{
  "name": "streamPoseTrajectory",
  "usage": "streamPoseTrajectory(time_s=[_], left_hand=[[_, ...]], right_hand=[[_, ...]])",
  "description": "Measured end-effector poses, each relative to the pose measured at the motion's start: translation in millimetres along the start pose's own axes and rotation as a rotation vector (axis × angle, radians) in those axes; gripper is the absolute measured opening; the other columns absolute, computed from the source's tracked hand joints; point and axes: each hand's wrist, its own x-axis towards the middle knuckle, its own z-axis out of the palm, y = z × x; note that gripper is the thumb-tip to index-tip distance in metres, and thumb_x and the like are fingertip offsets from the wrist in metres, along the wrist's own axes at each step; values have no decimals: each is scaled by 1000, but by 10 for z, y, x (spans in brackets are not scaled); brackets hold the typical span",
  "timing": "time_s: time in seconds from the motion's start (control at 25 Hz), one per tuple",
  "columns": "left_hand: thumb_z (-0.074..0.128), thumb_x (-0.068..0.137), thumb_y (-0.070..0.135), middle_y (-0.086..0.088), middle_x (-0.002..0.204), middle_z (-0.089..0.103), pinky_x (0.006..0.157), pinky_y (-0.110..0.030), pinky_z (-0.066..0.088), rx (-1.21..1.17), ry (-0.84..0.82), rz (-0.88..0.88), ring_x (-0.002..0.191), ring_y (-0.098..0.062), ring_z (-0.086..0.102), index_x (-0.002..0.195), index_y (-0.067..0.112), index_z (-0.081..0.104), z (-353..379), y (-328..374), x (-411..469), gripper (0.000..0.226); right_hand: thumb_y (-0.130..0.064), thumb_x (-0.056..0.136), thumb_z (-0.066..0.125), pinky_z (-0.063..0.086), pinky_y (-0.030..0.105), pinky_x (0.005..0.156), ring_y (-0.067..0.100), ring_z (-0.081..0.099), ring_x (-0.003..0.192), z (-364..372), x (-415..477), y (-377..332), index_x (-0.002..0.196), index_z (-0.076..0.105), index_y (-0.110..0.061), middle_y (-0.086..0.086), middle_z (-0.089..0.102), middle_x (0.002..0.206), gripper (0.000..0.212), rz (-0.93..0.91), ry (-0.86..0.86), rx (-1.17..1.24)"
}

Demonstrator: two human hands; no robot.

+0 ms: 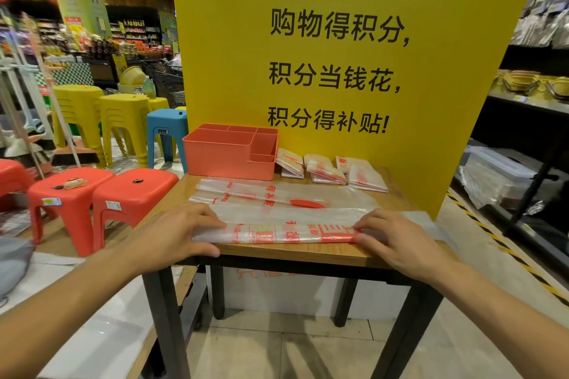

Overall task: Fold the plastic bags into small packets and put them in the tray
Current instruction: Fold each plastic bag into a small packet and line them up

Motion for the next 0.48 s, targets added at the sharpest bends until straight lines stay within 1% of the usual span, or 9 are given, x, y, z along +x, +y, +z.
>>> streamPoseTrajectory(time_s=[0.08, 0.16, 0.2, 0.24, 0.32, 0.4, 0.48], left_hand=[[61, 91, 63, 37, 123, 47, 97, -21, 45, 42, -21, 12, 117, 10, 46, 125, 60, 54, -40, -28, -36, 35], [55, 97, 58, 36, 118, 49, 89, -22, 48, 17, -21, 25, 112, 10, 49, 117, 61, 57, -95, -5, -52, 21], [53, 98, 56, 36, 115, 52, 86, -20, 47, -26, -6, 26, 110, 10, 51, 115, 61, 59, -121, 19, -49, 18], [55, 98, 53, 36, 114, 55, 85, -18, 47, -86, 23, 11, 109, 12, 52, 115, 59, 61, -138, 46, -37, 18], [59, 98, 47, 37, 114, 56, 83, -16, 46, -180, 92, -73, 107, 11, 55, 116, 53, 63, -138, 70, 11, 19], [63, 97, 46, 31, 113, 58, 83, -23, 50, -198, 141, -158, 103, 4, 57, 111, 48, 62, -99, 71, 91, 15], [68, 95, 45, 30, 114, 60, 87, -29, 51, -220, 164, -204, 103, 1, 58, 104, 49, 62, -58, 49, 172, 11]], right_hand=[[-76, 93, 44, 51, 26, 98, -3, 49, 119, -15, -64, 16, 131, 62, -43, -27, 50, 128, 53, 0, -34, 11], [-80, 94, 34, 54, 27, 92, -3, 53, 114, -33, -108, 23, 126, 64, -43, -27, 56, 122, 58, -18, -9, 37], [-79, 95, 29, 55, 27, 89, -3, 55, 110, -47, -113, 19, 124, 65, -43, -26, 60, 118, 58, -19, 17, 49], [-77, 97, 26, 55, 27, 86, -3, 57, 106, -64, -106, 10, 122, 65, -42, -24, 63, 115, 57, -6, 47, 57], [-67, 101, 29, 55, 31, 84, 1, 61, 105, -83, -48, 0, 122, 62, -41, -20, 68, 115, 46, 49, 94, 53], [-57, 104, 34, 57, 37, 83, 8, 64, 105, -51, 61, 12, 124, 57, -42, -16, 70, 117, 33, 106, 105, 34], [-51, 107, 37, 57, 39, 83, 11, 65, 104, 0, 174, 11, 123, 56, -41, -14, 71, 117, 26, 143, 80, 11]])
